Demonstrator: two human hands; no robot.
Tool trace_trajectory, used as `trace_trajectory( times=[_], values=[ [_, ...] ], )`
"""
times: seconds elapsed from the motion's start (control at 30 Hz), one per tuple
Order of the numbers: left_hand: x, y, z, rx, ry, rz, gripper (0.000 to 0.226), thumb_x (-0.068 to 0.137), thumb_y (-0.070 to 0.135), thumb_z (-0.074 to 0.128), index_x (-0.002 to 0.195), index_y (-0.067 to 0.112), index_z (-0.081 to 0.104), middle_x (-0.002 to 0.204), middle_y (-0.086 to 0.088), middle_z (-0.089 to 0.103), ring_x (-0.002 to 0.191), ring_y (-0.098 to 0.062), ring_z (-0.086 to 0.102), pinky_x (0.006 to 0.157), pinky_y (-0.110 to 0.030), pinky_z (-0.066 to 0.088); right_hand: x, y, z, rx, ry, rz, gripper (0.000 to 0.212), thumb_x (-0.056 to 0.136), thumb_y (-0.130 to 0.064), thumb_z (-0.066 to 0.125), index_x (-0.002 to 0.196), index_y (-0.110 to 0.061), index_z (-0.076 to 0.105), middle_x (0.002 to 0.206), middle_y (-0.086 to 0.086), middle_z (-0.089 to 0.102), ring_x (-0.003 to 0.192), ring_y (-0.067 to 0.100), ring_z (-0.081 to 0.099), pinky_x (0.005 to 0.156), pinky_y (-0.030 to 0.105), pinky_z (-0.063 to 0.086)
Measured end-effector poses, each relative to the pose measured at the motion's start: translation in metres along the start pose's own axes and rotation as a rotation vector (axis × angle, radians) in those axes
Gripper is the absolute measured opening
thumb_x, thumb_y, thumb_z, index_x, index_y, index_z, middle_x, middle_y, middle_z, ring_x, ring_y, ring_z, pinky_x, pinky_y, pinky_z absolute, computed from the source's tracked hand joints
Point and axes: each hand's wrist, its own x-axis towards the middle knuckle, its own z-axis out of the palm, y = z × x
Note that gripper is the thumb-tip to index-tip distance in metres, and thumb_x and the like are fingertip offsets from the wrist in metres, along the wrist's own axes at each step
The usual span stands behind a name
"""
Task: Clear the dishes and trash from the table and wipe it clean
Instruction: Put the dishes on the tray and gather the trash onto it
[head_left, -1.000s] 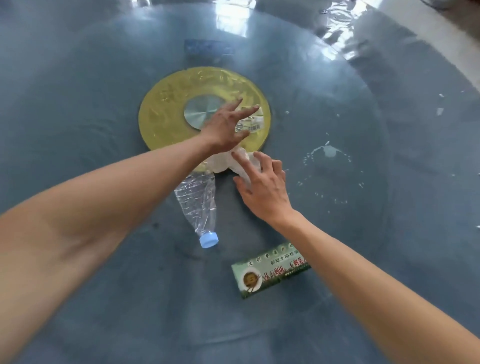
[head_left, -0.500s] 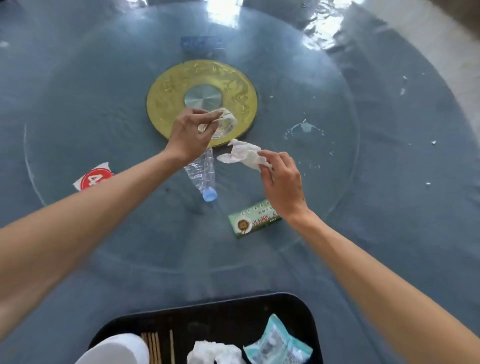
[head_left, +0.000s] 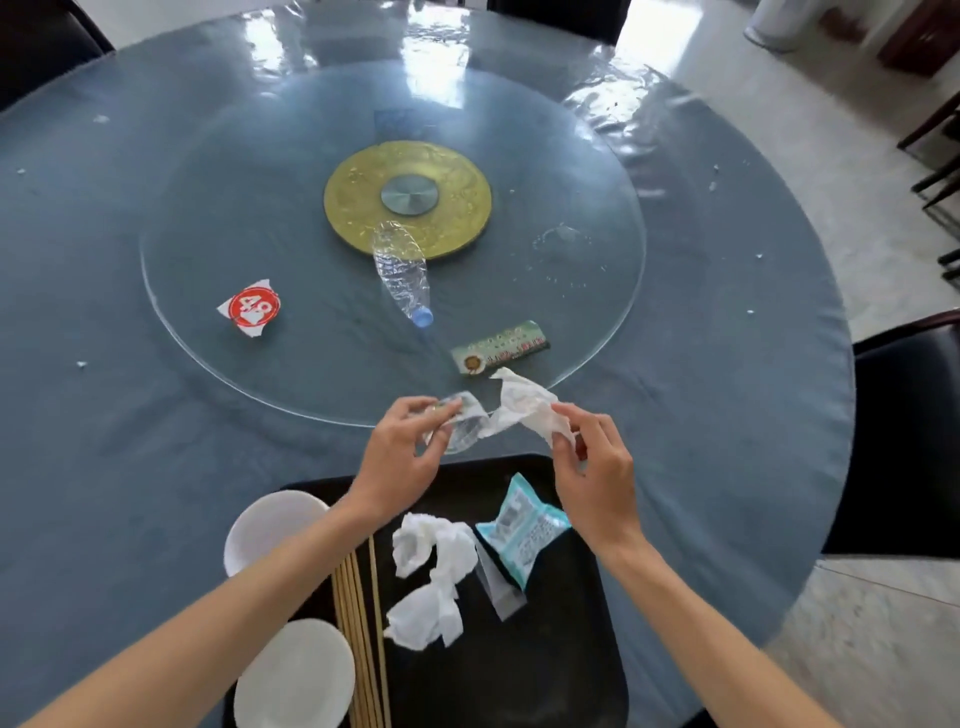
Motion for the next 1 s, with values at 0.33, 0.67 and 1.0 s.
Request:
trace_trajectory(
  times=[0.33, 0.67, 1.0],
  values=[
    [-0.073, -0.026, 0.05, 0.151, -0.134, -0.096, 0.039, 0.104, 0.026, 0.054, 0.142, 0.028, 0.058, 0.139, -0.003, 0.053, 0.127, -0.019, 0.053, 0.104, -0.032, 0.048, -0.151, 0.047, -0.013, -0.03, 0.026, 0.285, 0.033, 0.099, -0.007, 0.064, 0.128, -0.023, 0.064, 0.096, -0.009, 0.056, 0.085, 0.005, 0.059, 0.066, 0.013, 0.047],
    [-0.087, -0.025, 0.069, 0.63, -0.415, -0.012, 0.062, 0.102, 0.057, 0.037, 0.159, 0.038, 0.021, 0.169, 0.011, 0.015, 0.157, -0.019, 0.002, 0.123, -0.043, 0.022, -0.191, 0.068, 0.006, -0.193, -0.122, 0.384, 0.048, 0.094, -0.037, 0.071, 0.138, -0.026, 0.055, 0.118, -0.009, 0.049, 0.09, 0.012, 0.061, 0.068, 0.025, 0.05],
    [-0.067, -0.021, 0.058, 0.605, -0.436, 0.062, 0.071, 0.095, 0.072, 0.018, 0.159, 0.044, 0.006, 0.169, 0.011, 0.0, 0.155, -0.019, -0.014, 0.125, -0.049, 0.006, -0.14, 0.063, -0.01, -0.277, -0.05, 0.25, 0.052, 0.093, -0.049, 0.067, 0.139, -0.027, 0.055, 0.133, -0.004, 0.056, 0.116, 0.016, 0.055, 0.08, 0.035, 0.058]
  ],
)
